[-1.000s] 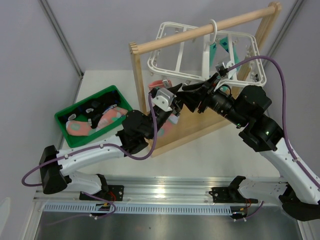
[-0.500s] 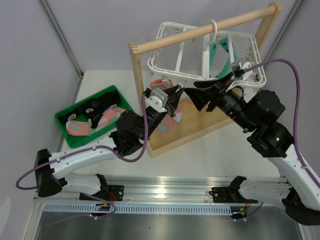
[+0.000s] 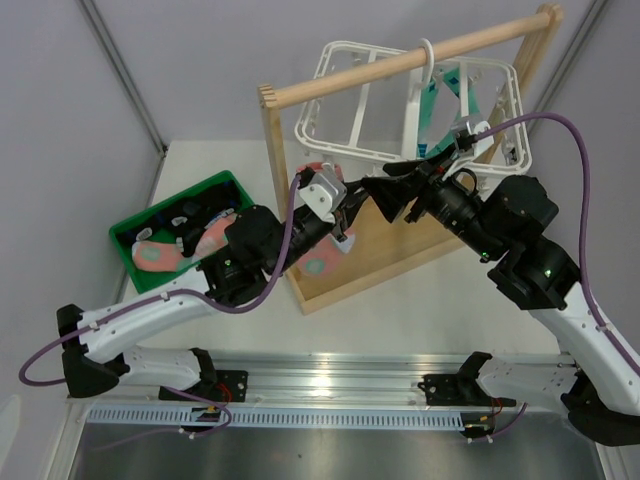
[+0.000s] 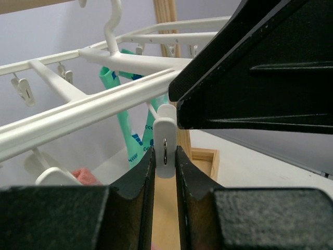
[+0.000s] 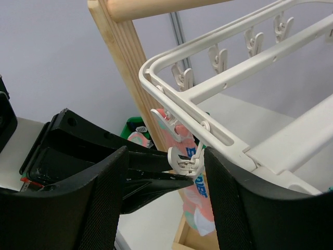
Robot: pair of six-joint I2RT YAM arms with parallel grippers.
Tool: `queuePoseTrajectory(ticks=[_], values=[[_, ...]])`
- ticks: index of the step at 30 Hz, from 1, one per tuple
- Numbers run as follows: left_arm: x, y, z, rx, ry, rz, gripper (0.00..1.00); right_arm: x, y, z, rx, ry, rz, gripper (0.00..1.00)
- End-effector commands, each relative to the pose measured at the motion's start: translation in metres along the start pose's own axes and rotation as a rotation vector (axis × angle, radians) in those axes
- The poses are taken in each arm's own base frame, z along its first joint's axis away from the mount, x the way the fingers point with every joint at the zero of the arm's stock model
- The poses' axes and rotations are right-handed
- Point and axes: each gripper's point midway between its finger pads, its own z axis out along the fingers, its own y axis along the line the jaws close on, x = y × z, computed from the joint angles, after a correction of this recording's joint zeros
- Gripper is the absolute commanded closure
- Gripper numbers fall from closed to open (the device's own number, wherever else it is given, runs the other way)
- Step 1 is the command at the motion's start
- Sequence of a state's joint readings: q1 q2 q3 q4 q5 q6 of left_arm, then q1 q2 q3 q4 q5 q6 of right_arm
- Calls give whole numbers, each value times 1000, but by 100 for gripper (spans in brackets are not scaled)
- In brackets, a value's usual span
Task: Clip the socks to the hanger
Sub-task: Open the clamp at the hanger.
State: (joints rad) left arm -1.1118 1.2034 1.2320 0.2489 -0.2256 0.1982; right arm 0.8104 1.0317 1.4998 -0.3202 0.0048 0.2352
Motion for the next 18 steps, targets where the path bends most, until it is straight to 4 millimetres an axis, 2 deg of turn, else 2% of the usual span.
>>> queuePoseTrajectory(ticks=[1,7,18], values=[[-22,-15,-4,92,-17,-29,92,-13,-1,0,14,-31,-6,37],[-30,-18,-4,117,-19,-22,92,-7,-13,-2,74,-11,-11,38],[-28,-15,-5,109,-20,-11,93,-5,-33,-9,186,-9,12,41]])
